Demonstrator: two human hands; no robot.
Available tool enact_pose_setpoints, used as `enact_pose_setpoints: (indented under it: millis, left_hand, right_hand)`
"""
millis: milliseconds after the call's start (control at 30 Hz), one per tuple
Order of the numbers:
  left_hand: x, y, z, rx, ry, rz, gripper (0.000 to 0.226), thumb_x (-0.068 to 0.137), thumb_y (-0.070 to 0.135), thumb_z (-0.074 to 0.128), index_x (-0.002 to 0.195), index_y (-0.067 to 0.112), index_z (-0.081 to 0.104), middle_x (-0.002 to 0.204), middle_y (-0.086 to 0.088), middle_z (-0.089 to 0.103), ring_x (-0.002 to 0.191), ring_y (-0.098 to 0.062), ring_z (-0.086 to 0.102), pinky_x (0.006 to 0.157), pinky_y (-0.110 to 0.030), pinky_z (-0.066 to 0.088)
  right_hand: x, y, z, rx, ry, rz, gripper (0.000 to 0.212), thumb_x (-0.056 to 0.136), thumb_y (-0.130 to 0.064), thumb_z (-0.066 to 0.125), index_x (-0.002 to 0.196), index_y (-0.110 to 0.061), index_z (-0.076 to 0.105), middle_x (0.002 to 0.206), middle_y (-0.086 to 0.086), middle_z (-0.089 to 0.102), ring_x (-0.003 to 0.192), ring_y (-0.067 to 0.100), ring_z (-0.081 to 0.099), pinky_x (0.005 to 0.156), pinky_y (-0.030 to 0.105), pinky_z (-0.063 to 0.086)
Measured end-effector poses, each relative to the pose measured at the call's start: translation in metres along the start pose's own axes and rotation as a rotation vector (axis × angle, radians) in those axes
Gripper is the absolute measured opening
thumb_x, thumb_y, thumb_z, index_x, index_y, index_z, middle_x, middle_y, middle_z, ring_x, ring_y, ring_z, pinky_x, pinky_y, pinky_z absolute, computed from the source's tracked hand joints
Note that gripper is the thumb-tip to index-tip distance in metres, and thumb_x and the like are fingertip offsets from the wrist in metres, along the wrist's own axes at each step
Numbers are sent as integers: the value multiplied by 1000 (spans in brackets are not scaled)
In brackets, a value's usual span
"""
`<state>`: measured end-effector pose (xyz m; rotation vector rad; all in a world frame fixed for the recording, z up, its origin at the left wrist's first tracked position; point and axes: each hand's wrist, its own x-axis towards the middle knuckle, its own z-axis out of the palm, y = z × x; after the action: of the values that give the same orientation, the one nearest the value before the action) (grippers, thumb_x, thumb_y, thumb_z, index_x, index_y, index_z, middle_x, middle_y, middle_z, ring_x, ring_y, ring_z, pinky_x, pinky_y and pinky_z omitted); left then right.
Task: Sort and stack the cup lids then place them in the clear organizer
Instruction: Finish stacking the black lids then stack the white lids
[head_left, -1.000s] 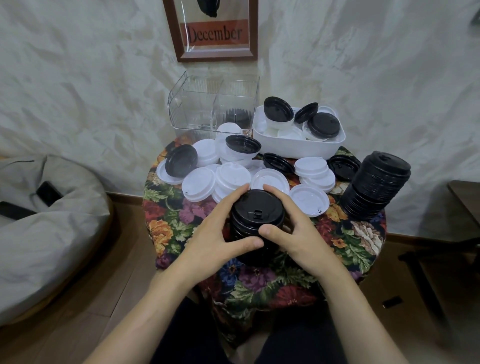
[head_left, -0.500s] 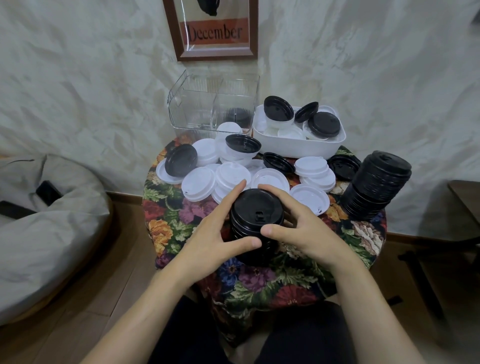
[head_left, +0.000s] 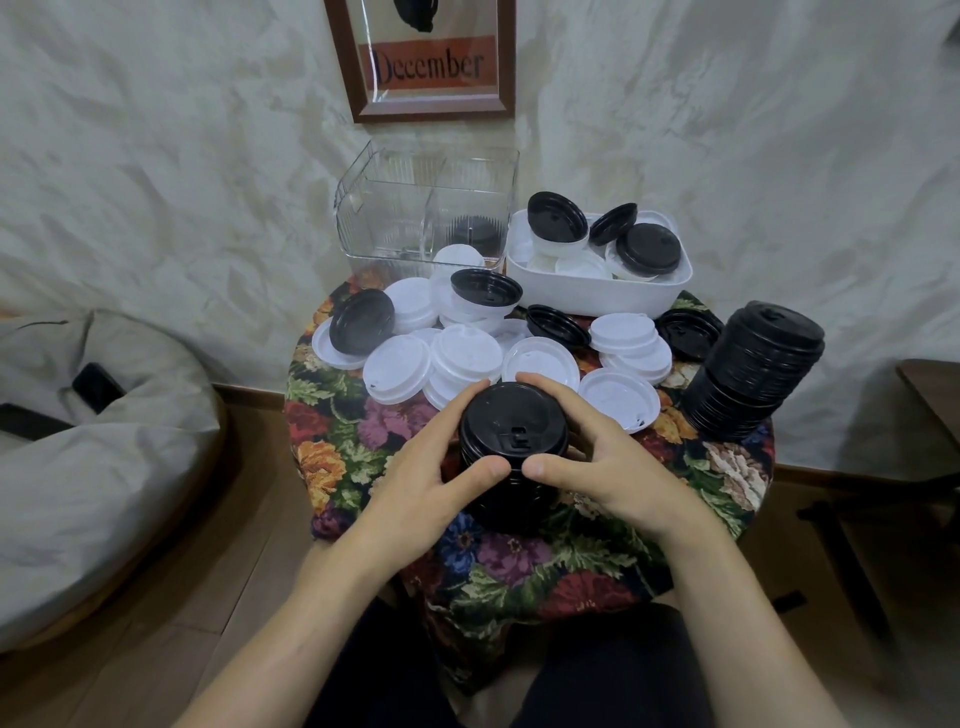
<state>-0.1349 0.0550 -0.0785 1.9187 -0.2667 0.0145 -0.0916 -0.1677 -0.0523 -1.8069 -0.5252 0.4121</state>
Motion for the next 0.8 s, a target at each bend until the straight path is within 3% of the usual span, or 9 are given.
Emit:
enact_pose_setpoints:
  millis: [233,333,467,600,700,800]
  left_hand:
    - [-1,-4,5,17,27,42,74,83,86,51,150,59,34,147,27,54,138,1,50,116,-45,42]
    - [-2,-3,6,12,24,40,72,83,88,49,148,63,33,146,30,53,137,4,49,117,-42,41]
    - [0,-8,4,22,-9,30,82,83,90,44,155,55,29,151,26,51,140,2,47,118,-46,40]
    - [3,-13,-5,23,-25,44,80,87,88,40,157,50,32,154,26,48,144,0,44,121,-41,37]
    - [11,-17,-18,17,124,58,66,97,78,38,150,41,48,143,24,59,135,-4,55,113,-39,44]
    - [27,-19,-36,129,393,37,36,101,49,58,133,35,66,121,20,71,106,-2,65,92,-34,55]
  right_hand:
    - [1,-2,1,-40,-14,11,76,89,-27,82,153,-38,41,138,-23,62,132,1,57,109,23,44]
    - [1,-3,5,-53,3,6,77,87,-34,83,151,-40,41,139,-24,60,133,1,55,113,29,44]
    - [0,1,18,-52,111,-8,83,78,-46,86,149,-42,43,137,-26,60,132,0,56,114,32,44]
    - [0,2,21,-60,128,-12,79,83,-34,87,148,-40,44,134,-28,60,130,-1,56,114,36,45]
    - [1,2,20,-59,123,-5,80,80,-37,87,148,-42,43,132,-29,60,129,-2,56,113,33,44]
    - [0,2,20,-51,114,2,80,81,-38,86,148,-44,42,133,-31,59,129,-3,56,111,30,44]
